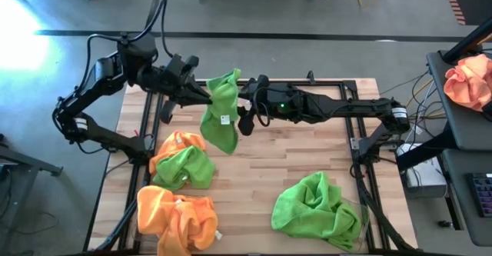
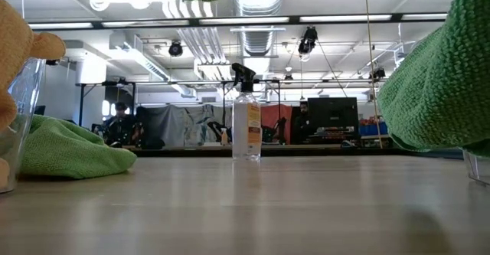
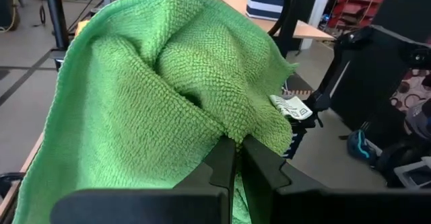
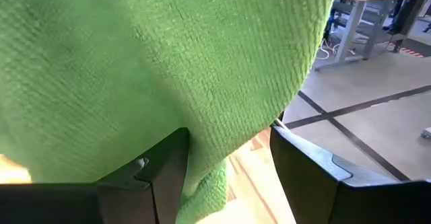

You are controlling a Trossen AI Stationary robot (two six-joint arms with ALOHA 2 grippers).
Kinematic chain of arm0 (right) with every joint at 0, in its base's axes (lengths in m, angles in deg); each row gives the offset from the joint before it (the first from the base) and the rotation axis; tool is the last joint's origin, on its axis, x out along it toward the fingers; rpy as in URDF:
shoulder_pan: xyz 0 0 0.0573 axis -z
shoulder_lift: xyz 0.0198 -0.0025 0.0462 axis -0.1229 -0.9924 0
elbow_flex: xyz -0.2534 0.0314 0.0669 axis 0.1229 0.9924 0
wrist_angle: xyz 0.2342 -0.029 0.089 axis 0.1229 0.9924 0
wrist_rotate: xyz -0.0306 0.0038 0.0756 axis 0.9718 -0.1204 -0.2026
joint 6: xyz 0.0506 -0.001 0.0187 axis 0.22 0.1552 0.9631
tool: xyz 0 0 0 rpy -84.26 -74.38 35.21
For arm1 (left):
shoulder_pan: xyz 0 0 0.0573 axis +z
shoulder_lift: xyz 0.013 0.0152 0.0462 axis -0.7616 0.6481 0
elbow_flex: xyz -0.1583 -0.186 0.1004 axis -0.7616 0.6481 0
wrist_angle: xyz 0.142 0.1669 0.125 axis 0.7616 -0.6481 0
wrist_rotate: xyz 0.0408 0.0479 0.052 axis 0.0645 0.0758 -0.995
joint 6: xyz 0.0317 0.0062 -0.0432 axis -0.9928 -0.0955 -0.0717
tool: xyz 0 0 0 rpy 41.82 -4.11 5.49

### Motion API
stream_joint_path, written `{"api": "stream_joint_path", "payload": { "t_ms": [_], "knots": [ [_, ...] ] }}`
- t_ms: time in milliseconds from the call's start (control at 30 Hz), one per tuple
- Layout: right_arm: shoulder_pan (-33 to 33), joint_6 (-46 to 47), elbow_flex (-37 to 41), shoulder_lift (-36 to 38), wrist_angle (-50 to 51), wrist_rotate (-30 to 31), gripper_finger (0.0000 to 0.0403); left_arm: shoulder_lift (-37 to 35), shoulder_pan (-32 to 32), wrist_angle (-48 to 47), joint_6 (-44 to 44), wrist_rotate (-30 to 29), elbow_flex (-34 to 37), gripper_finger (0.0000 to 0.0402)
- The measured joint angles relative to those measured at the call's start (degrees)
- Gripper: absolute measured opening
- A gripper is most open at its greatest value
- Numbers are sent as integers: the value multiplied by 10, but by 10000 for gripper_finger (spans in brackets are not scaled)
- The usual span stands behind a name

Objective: Sort microfiber towel by color & place in baskets
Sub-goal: Put the green microfiber cloth into the right transparent bin

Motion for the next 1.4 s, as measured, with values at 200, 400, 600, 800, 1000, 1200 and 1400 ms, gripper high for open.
{"api": "stream_joint_path", "payload": {
  "t_ms": [200, 400, 600, 800, 1000, 1200, 1400],
  "knots": [
    [0, 7, 0, 0, -2, -19, 206, 2, 0, 0, -5, 1, 0, 1],
    [0, 34, 0, 0, -6, -62, 195, 4, 0, -10, -20, 1, 0, 1],
    [0, 37, 0, 0, -14, -76, 142, 5, 0, -12, -24, 1, 1, 1],
    [0, 36, 0, 0, -15, -75, 73, 5, 0, -17, -24, 0, 1, 1],
    [0, 35, 0, 0, -15, -75, 18, 5, 0, -21, -24, 0, 1, 1],
    [0, 35, 0, 0, -14, -75, 9, 5, 0, -36, -25, 0, 1, 1],
    [0, 35, 0, 2, -13, -75, 9, 0, 0, -89, -49, 0, 1, 5]
  ]
}}
